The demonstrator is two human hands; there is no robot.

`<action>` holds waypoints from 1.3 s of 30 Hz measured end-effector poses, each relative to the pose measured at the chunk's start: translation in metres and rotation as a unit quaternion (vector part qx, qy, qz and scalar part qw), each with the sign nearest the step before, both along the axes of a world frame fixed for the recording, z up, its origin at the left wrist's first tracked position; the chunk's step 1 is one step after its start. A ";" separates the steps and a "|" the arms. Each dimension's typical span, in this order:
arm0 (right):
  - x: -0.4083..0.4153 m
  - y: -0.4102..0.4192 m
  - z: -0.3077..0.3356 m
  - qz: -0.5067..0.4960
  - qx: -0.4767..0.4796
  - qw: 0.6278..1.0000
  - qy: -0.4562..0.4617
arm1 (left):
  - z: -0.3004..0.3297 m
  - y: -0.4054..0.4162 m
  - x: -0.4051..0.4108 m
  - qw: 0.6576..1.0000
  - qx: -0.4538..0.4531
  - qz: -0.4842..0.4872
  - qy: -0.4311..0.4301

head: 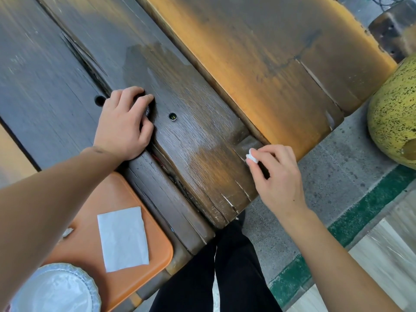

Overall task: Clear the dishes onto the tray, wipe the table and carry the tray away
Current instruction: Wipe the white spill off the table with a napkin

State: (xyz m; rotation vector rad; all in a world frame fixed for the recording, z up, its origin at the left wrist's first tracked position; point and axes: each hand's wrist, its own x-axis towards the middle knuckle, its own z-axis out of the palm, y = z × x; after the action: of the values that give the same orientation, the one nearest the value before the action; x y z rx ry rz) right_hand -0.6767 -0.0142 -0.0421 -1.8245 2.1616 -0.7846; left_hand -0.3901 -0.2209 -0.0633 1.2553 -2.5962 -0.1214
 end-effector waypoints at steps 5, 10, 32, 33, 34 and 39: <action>0.005 0.023 0.000 0.061 0.011 0.998 0.015 | 0.000 0.001 0.000 1.000 0.002 0.003 -0.001; 0.004 0.019 0.007 0.065 0.057 0.996 0.006 | 0.001 0.001 0.000 1.000 0.003 0.006 -0.001; 0.028 0.077 0.016 0.346 0.108 0.931 0.040 | 0.003 0.001 0.000 1.000 0.015 0.014 -0.014; 0.024 0.077 0.018 0.344 0.107 0.932 0.034 | 0.003 0.001 0.000 1.000 0.015 0.014 -0.014; 0.022 0.075 0.021 0.330 0.101 0.938 0.021 | 0.003 0.002 0.000 1.000 0.014 0.013 -0.014; 0.035 0.029 0.021 0.240 0.062 0.969 -0.027 | 0.003 0.001 -0.001 1.000 0.011 0.006 -0.013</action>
State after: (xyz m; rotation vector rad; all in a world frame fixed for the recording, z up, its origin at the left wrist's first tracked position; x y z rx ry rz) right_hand -0.6414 0.0147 -0.0211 -2.1029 1.5891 -0.5639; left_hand -0.3915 -0.2201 -0.0598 1.2897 -2.6161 -0.1327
